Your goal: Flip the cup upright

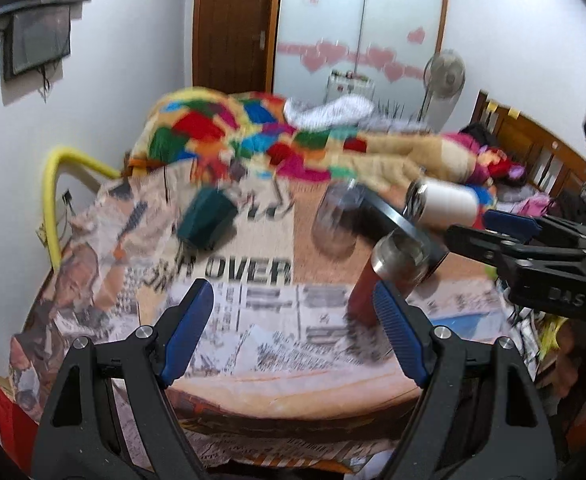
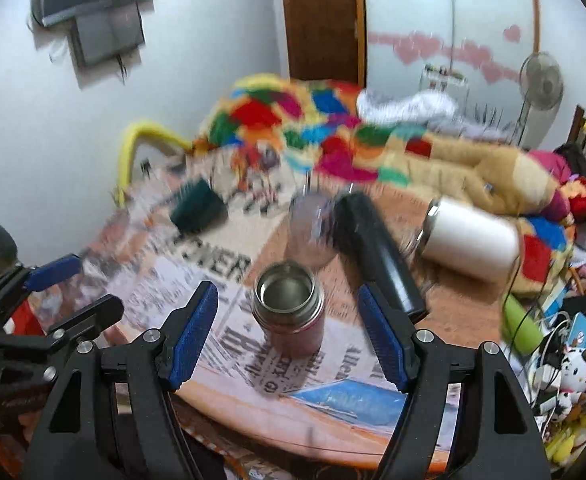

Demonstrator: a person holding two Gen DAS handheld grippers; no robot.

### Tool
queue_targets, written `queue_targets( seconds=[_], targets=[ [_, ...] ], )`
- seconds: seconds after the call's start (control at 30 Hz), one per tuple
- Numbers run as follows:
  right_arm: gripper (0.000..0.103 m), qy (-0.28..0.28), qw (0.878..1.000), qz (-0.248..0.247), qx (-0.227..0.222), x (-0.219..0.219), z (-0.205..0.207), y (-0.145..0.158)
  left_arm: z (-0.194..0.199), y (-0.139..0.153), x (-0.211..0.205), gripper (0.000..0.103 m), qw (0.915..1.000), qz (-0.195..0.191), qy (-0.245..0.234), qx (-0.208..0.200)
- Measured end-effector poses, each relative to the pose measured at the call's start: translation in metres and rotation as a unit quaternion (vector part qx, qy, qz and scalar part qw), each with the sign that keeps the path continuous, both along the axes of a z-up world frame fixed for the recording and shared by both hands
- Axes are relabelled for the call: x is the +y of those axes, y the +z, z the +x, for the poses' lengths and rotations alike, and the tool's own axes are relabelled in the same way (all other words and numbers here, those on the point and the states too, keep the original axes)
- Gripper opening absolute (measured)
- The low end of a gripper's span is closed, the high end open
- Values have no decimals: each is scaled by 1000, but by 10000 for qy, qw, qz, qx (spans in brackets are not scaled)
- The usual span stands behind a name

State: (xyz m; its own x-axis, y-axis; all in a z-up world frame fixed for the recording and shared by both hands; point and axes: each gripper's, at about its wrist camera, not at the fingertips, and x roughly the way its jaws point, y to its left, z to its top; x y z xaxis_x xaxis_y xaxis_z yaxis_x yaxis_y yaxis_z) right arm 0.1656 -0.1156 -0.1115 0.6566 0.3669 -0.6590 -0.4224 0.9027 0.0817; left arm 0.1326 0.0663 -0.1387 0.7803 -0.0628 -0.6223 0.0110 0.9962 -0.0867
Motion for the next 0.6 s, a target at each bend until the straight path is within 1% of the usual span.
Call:
queue_targets(
  seconds=[0.03,0.1,0.17,0.2,0.23,0.27,0.33,0.4,0.5,0.6],
  targets=[
    [70,-15,9999,82,-111,-5,-5,9,-8,14,-3,82,9998,3,-13,-194],
    [70,-72,9984,311,-465,-18,-23,36,-18,35,-8,82,9989,8,-45,-458],
    [70,-120,9957,469,-787,-25,-39,57,-36,61,-16,82,9964,-1,-126,-841],
    [70,-142,9931,571,-1016,-31,-51,70,-43,70,-18,82,9949,-4,-135,-1002],
    [70,-153,9912,626,-1154,-33,-58,77,-54,83,-22,82,9923,-3,-142,-1234],
    [70,-162,9880,707,-1362,-37,-70,88,-60,91,-24,83,9905,-1,-145,-1368],
    [70,-166,9818,842,-1694,-42,-89,103,-80,111,-31,84,9843,30,-120,-1761],
    [70,-156,9755,949,-1978,-45,-106,115,-95,125,-36,88,9785,60,-87,-2061],
    [70,-149,9677,1086,-2272,-47,-126,124,-116,138,-43,92,9696,80,-35,-2443],
    [72,-187,9624,1146,-2456,-48,-137,126,-129,141,-48,95,9643,166,91,-2642]
  ],
)
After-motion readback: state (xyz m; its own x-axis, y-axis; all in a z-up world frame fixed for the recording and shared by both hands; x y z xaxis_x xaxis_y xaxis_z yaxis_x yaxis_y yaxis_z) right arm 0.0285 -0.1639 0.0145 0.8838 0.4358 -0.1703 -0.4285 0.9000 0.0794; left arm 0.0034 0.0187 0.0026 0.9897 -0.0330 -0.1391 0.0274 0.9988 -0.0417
